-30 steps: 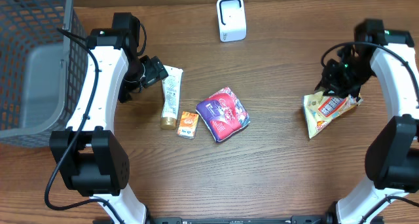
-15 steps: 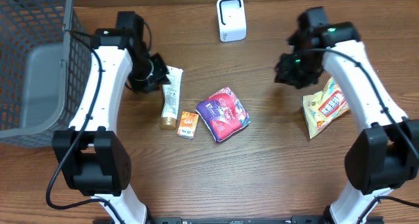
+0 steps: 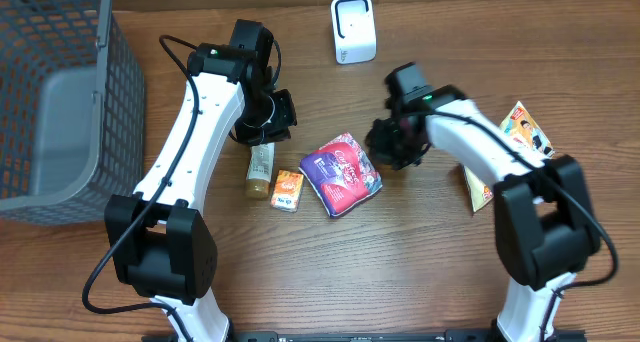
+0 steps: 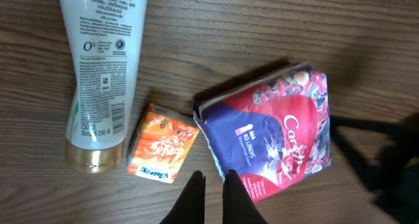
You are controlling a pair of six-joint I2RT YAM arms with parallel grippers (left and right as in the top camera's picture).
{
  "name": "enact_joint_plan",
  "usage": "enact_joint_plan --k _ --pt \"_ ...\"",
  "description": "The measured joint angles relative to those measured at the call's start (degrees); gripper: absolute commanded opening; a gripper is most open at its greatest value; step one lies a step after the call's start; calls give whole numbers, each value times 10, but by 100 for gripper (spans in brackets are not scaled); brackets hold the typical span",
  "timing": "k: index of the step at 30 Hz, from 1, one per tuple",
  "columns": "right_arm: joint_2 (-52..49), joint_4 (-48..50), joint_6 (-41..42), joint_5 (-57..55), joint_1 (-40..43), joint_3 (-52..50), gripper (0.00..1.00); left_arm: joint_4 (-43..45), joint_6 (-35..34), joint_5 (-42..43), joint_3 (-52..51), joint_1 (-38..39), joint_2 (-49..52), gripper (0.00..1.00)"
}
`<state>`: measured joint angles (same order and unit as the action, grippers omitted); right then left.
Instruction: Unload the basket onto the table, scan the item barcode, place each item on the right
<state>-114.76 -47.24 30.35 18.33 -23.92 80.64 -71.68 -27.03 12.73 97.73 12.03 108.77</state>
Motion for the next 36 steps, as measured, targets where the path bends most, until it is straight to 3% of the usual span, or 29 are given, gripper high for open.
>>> enact_joint_plan --k 8,13,15,17,18,21,27,36 --pt "-22 43 30 67 -93 6 4 0 0 -6 0 0 0 4" --pt "-23 -58 13 66 -117 91 16 -1 0 -8 0 0 0 4" --pt "-26 -166 -3 15 -104 166 34 -2 0 -8 0 0 0 4" --pt "-28 -257 -14 -43 -79 226 73 -4 0 -7 0 0 0 4" --pt "-27 -303 -15 -91 -47 261 81 -3 0 -7 0 3 0 6" --pt "-27 -345 -16 -146 17 287 93 1 0 -5 0 12 0 15" --pt "-27 -400 -25 -203 191 276 95 23 0 -5 0 43 0 22" --pt "-27 -358 -64 -181 362 213 96 35 0 -10 0 83 0 33"
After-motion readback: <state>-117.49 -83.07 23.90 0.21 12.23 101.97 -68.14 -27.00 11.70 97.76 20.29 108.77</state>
